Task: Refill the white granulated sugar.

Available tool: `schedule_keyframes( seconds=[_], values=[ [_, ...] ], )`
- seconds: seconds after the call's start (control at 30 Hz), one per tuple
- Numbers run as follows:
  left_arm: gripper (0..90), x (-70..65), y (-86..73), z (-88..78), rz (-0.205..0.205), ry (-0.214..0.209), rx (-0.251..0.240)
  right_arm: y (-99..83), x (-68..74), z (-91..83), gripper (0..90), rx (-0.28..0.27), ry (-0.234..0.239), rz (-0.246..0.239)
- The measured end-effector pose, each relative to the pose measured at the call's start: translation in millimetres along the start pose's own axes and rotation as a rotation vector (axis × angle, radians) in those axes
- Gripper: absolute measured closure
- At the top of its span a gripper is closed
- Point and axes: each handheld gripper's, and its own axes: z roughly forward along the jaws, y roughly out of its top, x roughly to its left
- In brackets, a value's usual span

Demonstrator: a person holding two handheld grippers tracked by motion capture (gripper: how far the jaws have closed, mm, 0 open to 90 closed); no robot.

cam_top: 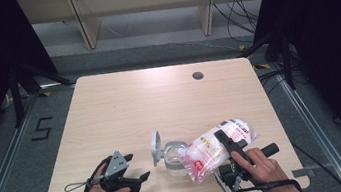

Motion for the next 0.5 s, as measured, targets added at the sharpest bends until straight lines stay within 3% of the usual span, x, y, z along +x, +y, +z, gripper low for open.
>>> schedule_keyframes(
  seconds=[0.03,0.07,0.17,0.2,0.33,0.4,0.5],
  values=[
    [15.6,0.0,0.0,0.0,0.000,0.000,0.000,0.0,0.0,0.0,47.8,0.000,0.000,0.000],
    [15.6,0.1,0.0,0.0,0.000,0.000,0.000,0.8,-3.0,1.2,47.9,-0.014,-0.003,-0.046],
    [15.6,0.1,-0.2,0.3,-0.002,-0.002,0.000,0.6,-2.8,1.2,47.9,-0.013,-0.005,-0.047],
    [15.6,0.2,-0.2,0.3,0.000,-0.002,0.001,0.3,-0.8,0.0,48.0,0.003,0.002,-0.024],
    [15.6,-0.5,-0.6,0.9,-0.014,-0.001,-0.004,0.2,-0.7,-1.0,48.1,0.012,-0.005,-0.036],
    [15.6,-0.6,-0.6,1.0,-0.015,-0.002,-0.003,1.4,-5.7,-1.7,48.2,0.007,-0.017,-0.088],
    [15.6,-0.3,-0.5,0.9,-0.007,-0.001,-0.003,1.4,-6.3,-2.7,48.3,0.017,-0.010,-0.087]
  ],
)
